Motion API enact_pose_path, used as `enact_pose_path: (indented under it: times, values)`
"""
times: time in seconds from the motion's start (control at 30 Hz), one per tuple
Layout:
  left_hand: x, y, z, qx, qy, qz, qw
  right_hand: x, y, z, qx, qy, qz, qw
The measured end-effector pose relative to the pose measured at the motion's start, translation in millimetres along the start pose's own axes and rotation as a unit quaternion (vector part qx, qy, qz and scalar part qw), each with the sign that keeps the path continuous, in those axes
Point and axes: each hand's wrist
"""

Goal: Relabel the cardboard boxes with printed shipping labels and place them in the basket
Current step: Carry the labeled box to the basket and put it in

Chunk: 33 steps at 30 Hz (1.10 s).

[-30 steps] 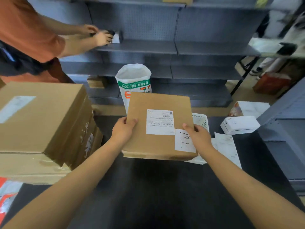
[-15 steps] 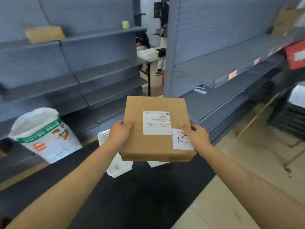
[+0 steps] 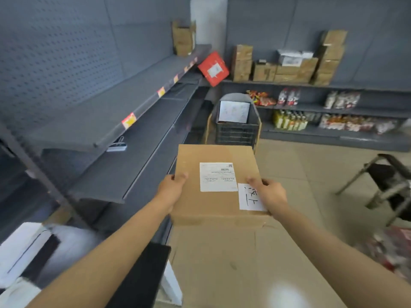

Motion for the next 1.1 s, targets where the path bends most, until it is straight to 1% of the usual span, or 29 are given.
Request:
enact_pose_path:
  times: [0.17, 0.43, 0.6, 0.73, 0.9, 1.1]
  values:
    - [-26.9, 55.7, -90.9, 0.035, 0.000, -0.025, 0.999, -4.7, -24.8, -77.0, -0.038, 0.025, -0.015, 0.999]
    - [-76.5, 114.5, -235.7, 0.107, -0.013, -0.012, 0.994, 25.8, -46.9, -210.6, -0.081, 0.047, 0.003, 0.996]
    - [-105.2, 155.1, -313.0, 0.107, -0.036, -0.016, 0.993, 27.9, -61.2, -296.4, -0.079, 0.077, -0.001, 0.994]
    - [-128.6, 186.6, -385.8, 0.114, -0.043, -0.007, 0.993, 38.9, -71.4, -386.5, -0.072, 0.076, 0.003, 0.994]
    - [-164.9, 220.2, -469.8, 0.091, -0.050, -0.003, 0.995, 58.2, -79.5, -500.2, -0.043, 0.069, 0.008, 0.997]
    - [-197.2, 243.0, -558.9, 0.069, -0.059, -0.003, 0.996, 84.5, -78.9, -607.8, -0.018, 0.075, 0.014, 0.997]
Point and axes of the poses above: each hand's wrist, its own z-axis away from the middle knuckle, its own y-axis out of the palm, x = y × z, and after that the axes turned 5 degrees about x, right-handed
